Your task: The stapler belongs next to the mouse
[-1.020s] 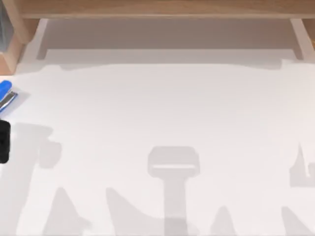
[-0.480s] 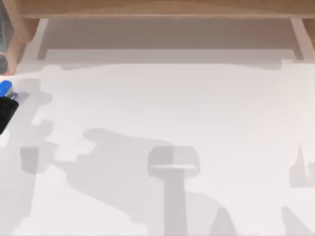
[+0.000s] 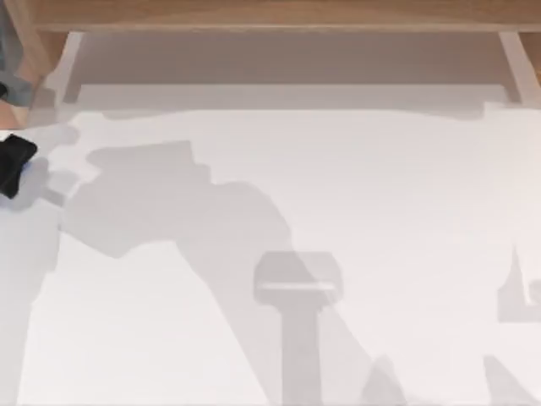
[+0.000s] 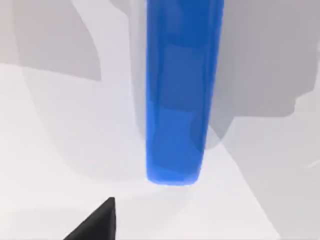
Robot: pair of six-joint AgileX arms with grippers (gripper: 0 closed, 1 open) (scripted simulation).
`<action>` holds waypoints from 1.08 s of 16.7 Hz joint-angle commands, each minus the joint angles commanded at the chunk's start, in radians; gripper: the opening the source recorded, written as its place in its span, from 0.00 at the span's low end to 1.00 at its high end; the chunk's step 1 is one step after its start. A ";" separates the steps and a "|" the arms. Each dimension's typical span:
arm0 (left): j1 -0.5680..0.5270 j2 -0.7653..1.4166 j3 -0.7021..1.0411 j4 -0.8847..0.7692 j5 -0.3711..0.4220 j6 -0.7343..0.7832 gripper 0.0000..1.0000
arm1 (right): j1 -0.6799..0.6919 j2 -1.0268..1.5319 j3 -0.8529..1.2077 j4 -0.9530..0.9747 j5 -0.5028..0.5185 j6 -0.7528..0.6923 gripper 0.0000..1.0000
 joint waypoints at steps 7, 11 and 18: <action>0.017 0.162 0.222 -0.039 0.039 0.042 1.00 | 0.000 0.000 0.000 0.000 0.000 0.000 1.00; 0.011 0.159 0.220 -0.038 0.037 0.041 1.00 | 0.000 0.000 0.000 0.000 0.000 0.000 1.00; 0.029 0.166 0.106 0.073 0.039 0.054 1.00 | 0.000 0.000 0.000 0.000 0.000 0.000 1.00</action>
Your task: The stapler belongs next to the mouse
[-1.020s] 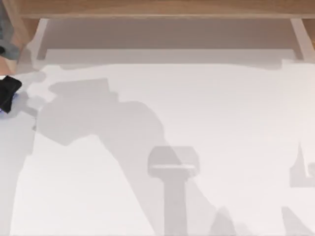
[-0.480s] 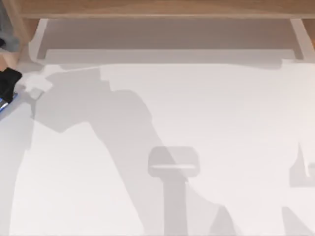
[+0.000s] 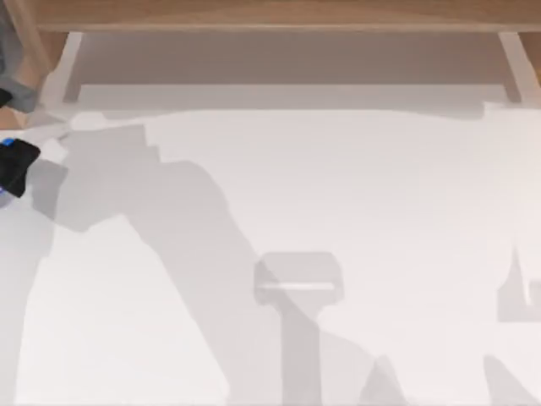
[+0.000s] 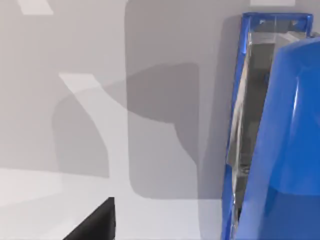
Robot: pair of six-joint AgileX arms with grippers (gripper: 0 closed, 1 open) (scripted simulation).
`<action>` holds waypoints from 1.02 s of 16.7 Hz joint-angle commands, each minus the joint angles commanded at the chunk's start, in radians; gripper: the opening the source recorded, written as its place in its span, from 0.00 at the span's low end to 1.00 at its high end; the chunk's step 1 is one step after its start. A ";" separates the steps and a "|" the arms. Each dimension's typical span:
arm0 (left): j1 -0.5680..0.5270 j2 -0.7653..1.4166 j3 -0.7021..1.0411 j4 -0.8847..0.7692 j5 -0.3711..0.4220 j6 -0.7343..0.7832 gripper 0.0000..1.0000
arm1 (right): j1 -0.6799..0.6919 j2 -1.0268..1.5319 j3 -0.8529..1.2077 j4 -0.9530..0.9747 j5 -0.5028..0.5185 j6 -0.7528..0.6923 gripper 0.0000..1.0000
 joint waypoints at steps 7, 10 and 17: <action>-0.012 0.048 0.004 0.051 0.000 -0.012 1.00 | 0.000 0.000 0.000 0.000 0.000 0.000 1.00; -0.012 0.048 0.004 0.051 0.000 -0.012 0.77 | 0.000 0.000 0.000 0.000 0.000 0.000 1.00; -0.012 0.048 0.004 0.051 0.000 -0.012 0.25 | 0.000 0.000 0.000 0.000 0.000 0.000 1.00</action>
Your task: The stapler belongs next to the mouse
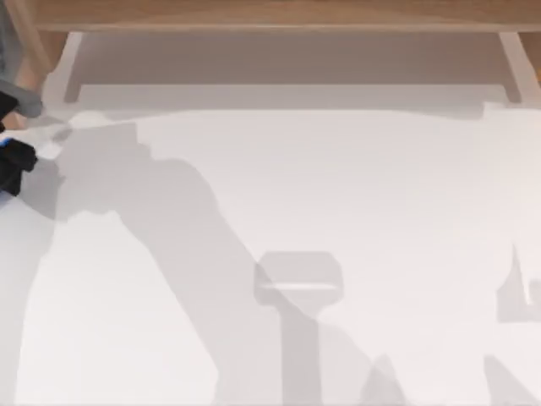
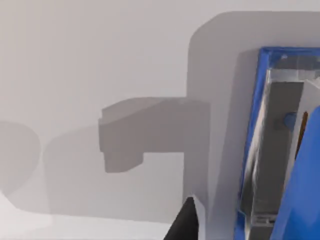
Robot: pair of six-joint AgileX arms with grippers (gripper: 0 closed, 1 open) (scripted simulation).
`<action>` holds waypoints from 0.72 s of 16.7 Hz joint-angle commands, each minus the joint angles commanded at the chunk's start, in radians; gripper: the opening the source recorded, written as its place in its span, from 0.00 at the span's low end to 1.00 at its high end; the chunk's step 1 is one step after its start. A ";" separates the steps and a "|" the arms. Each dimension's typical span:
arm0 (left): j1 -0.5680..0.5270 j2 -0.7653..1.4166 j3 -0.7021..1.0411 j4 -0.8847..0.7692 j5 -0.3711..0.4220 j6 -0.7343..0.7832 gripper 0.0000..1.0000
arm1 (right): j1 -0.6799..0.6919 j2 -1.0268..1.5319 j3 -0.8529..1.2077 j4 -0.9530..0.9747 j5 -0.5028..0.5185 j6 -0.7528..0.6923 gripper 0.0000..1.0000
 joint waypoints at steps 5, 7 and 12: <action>0.000 0.000 0.000 0.000 0.000 0.000 0.00 | 0.000 0.000 0.000 0.000 0.000 0.000 1.00; 0.000 0.000 0.000 0.000 0.000 0.000 0.00 | 0.000 0.000 0.000 0.000 0.000 0.000 1.00; 0.002 -0.016 -0.003 -0.009 0.006 -0.005 0.00 | 0.000 0.000 0.000 0.000 0.000 0.000 1.00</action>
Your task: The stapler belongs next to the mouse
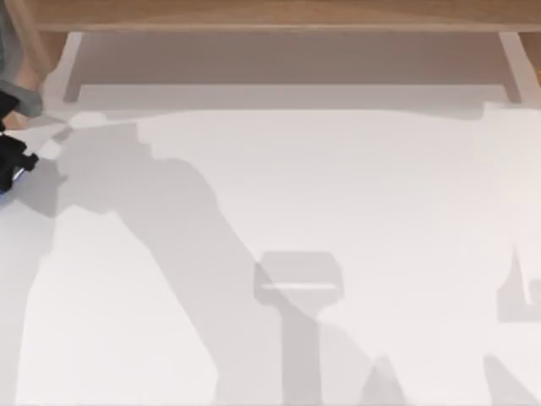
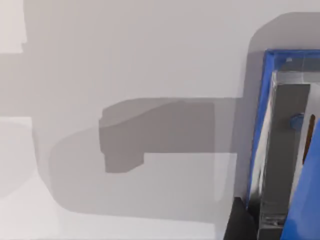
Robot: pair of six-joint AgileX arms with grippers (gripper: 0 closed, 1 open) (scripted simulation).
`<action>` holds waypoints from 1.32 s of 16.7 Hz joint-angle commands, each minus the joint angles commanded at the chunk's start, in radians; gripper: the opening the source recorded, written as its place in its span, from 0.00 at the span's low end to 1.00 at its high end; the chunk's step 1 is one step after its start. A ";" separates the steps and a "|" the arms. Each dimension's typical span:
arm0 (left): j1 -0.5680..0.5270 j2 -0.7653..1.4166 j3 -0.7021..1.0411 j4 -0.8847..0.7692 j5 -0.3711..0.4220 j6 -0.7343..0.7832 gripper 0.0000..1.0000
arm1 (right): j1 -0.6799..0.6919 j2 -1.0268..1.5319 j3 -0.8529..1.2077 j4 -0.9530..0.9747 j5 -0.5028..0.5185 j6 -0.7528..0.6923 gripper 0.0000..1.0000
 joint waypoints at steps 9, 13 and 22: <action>0.023 -0.064 0.067 -0.059 0.030 0.020 0.00 | 0.000 0.000 0.000 0.000 0.000 0.000 1.00; 0.000 -0.033 0.068 -0.097 0.000 0.000 0.00 | 0.000 0.000 0.000 0.000 0.000 0.000 1.00; 0.105 -0.097 -0.018 -0.075 -0.001 -0.022 0.00 | 0.000 0.000 0.000 0.000 0.000 0.000 1.00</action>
